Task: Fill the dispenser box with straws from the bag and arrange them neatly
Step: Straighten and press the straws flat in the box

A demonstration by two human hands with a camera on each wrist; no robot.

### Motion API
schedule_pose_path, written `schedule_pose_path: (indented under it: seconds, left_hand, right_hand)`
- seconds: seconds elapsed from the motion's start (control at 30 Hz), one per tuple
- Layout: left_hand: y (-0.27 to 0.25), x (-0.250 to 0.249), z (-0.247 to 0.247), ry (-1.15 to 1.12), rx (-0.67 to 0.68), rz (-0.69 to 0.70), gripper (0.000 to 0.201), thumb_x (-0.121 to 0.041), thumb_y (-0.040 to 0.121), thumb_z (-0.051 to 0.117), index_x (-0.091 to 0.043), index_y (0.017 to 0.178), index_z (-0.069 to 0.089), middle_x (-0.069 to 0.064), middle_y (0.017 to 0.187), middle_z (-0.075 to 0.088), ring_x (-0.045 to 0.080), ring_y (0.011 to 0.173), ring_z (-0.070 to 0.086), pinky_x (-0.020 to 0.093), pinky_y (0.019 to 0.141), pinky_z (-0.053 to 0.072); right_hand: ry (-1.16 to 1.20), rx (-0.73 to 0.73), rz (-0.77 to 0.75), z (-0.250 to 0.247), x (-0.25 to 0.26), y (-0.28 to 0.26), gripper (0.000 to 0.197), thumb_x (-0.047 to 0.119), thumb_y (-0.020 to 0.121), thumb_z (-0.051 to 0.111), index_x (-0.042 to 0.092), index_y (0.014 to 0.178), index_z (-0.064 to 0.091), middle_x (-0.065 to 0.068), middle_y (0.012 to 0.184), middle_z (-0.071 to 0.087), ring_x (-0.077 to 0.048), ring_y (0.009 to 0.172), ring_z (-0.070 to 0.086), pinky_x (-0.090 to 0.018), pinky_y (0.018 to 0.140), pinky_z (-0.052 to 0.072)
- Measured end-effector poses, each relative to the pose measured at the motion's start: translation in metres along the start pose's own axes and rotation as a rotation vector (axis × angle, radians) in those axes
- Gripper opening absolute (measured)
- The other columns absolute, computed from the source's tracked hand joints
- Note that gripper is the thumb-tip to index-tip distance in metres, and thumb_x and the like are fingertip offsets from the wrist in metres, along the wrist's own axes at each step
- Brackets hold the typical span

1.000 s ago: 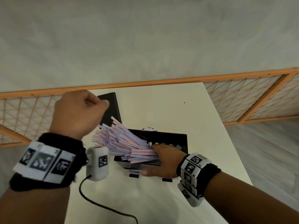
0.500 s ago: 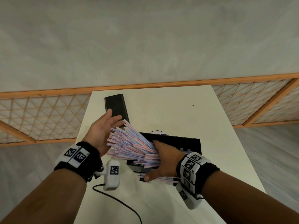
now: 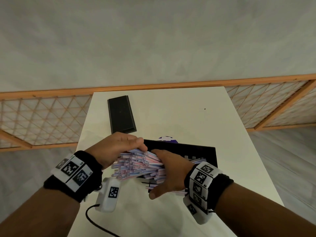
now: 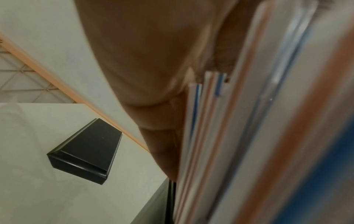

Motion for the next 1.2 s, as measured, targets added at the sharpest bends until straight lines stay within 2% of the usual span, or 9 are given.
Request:
schedule_pose_path:
  seconds: [0.17,0.3,0.4,0.5,0.57,0.73,0.87,1.03,1.2]
  left_hand:
    - [-0.004,0.003,0.001,0.019,0.015,0.003,0.086,-0.086,0.051,0.073,-0.013,0.096,0.08,0.015,0.101,0.076,0.039,0.098,0.071,0.049,0.093,0.054]
    - [-0.004,-0.001,0.002,0.067,-0.016,0.014,0.093,-0.087,0.048,0.074,-0.009,0.098,0.077,0.012,0.099,0.077,0.034,0.097,0.072,0.044,0.089,0.055]
    - [-0.004,-0.002,0.005,0.113,-0.028,-0.022,0.094,-0.091,0.045,0.07,-0.015,0.1,0.077,0.007,0.101,0.078,0.028,0.097,0.073,0.039,0.091,0.055]
    - [-0.008,-0.002,0.013,0.25,0.059,-0.049,0.077,-0.086,0.063,0.06,-0.023,0.103,0.076,-0.003,0.102,0.077,0.014,0.098,0.072,0.045,0.1,0.052]
    - [-0.011,0.001,0.017,0.304,0.097,-0.079,0.068,-0.081,0.069,0.057,-0.024,0.101,0.076,-0.003,0.099,0.078,0.014,0.096,0.073,0.048,0.1,0.052]
    - [-0.014,0.009,0.011,0.294,-0.083,-0.132,0.068,-0.084,0.065,0.065,-0.024,0.095,0.077,-0.005,0.089,0.079,0.015,0.087,0.075,0.049,0.096,0.054]
    - [-0.019,0.0,0.005,0.318,-0.231,-0.1,0.048,-0.066,0.07,0.062,-0.026,0.091,0.079,-0.011,0.087,0.078,0.009,0.086,0.074,0.043,0.094,0.056]
    - [-0.03,-0.02,-0.007,0.433,-0.395,0.057,0.012,-0.04,0.085,0.073,-0.03,0.087,0.078,-0.018,0.08,0.075,0.002,0.079,0.071,0.031,0.079,0.058]
    - [-0.035,-0.027,-0.006,0.445,-0.371,0.086,0.01,-0.038,0.085,0.074,-0.029,0.085,0.078,-0.017,0.077,0.075,0.004,0.075,0.071,0.024,0.072,0.056]
  right_hand:
    - [-0.031,-0.01,-0.014,0.002,-0.001,-0.004,0.104,0.069,0.047,0.085,0.04,0.135,0.038,0.014,0.126,0.052,-0.013,0.114,0.055,-0.037,0.102,0.048]
    - [-0.014,-0.013,-0.002,0.005,-0.003,-0.003,0.097,0.068,0.047,0.086,0.04,0.129,0.041,0.015,0.122,0.056,-0.013,0.11,0.058,-0.038,0.099,0.051]
    - [-0.016,-0.011,0.013,0.004,-0.005,-0.004,0.094,0.066,0.049,0.086,0.039,0.127,0.043,0.014,0.12,0.057,-0.013,0.108,0.058,-0.039,0.098,0.052]
    - [-0.027,-0.006,0.007,0.004,-0.007,-0.007,0.093,0.067,0.05,0.085,0.039,0.129,0.043,0.013,0.122,0.059,-0.014,0.109,0.059,-0.039,0.098,0.051]
    - [-0.023,0.006,-0.006,0.006,-0.008,-0.009,0.095,0.066,0.051,0.085,0.04,0.132,0.042,0.014,0.123,0.06,-0.013,0.111,0.059,-0.037,0.099,0.051]
    - [-0.068,0.034,-0.022,0.012,-0.007,-0.011,0.092,0.067,0.053,0.083,0.044,0.131,0.041,0.017,0.122,0.06,-0.011,0.11,0.06,-0.038,0.099,0.051]
    - [-0.063,0.021,-0.031,0.011,-0.006,-0.011,0.098,0.065,0.053,0.083,0.048,0.137,0.035,0.02,0.126,0.058,-0.01,0.114,0.058,-0.037,0.102,0.049]
    - [-0.116,0.002,-0.021,0.011,-0.003,-0.011,0.102,0.064,0.057,0.083,0.044,0.142,0.03,0.012,0.134,0.044,-0.014,0.121,0.051,-0.039,0.107,0.044]
    - [-0.114,-0.093,-0.042,0.011,-0.001,-0.011,0.103,0.065,0.054,0.083,0.037,0.141,0.033,0.012,0.13,0.038,-0.015,0.117,0.049,-0.038,0.105,0.046]
Point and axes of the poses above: each hand's wrist, its own y-axis towards the middle knuckle, its own z-axis out of the palm, x = y × z, the point moved 4 cm from there along y, towards the middle knuckle
